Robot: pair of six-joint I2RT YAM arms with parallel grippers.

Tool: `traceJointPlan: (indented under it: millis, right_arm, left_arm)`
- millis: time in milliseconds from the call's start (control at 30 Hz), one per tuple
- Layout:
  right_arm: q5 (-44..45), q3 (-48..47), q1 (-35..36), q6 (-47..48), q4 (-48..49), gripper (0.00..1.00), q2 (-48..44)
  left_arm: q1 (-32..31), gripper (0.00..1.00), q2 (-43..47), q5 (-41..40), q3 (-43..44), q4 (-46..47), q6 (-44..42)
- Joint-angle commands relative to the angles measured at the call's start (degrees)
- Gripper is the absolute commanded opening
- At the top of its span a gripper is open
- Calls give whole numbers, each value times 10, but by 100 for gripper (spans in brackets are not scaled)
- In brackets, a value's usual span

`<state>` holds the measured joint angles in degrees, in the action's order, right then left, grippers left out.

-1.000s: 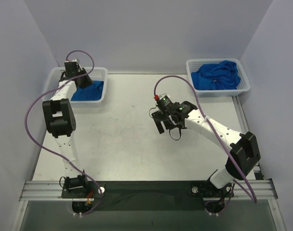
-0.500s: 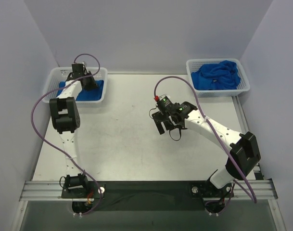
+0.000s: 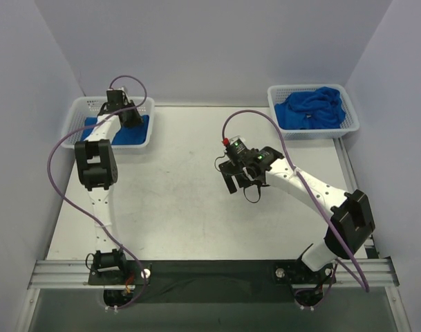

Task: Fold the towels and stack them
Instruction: Neatly place the folded towel into the bin

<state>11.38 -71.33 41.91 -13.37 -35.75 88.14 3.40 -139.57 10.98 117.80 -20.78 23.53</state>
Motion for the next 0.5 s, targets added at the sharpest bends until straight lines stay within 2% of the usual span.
traceJointPlan:
  millis: [0,267,367,400,467]
  right_arm:
    - [17,3,-5,-5,-13,85,-23]
    - [20,2,-4,-6,-13,85,-30]
    - [23,1,-6,-1,-13,85,-38]
    - [24,-2,-10,0,-13,85,-41]
    - [29,-14,-15,5,-13,86,-49]
  left_arm:
    - [-10,32,-20,14,36,6,0]
    - [-16,32,-18,35,40,11,3]
    - [-16,39,16,26,24,21,3]
    - [-16,45,25,25,21,21,2]
    - [-15,51,56,14,11,16,1]
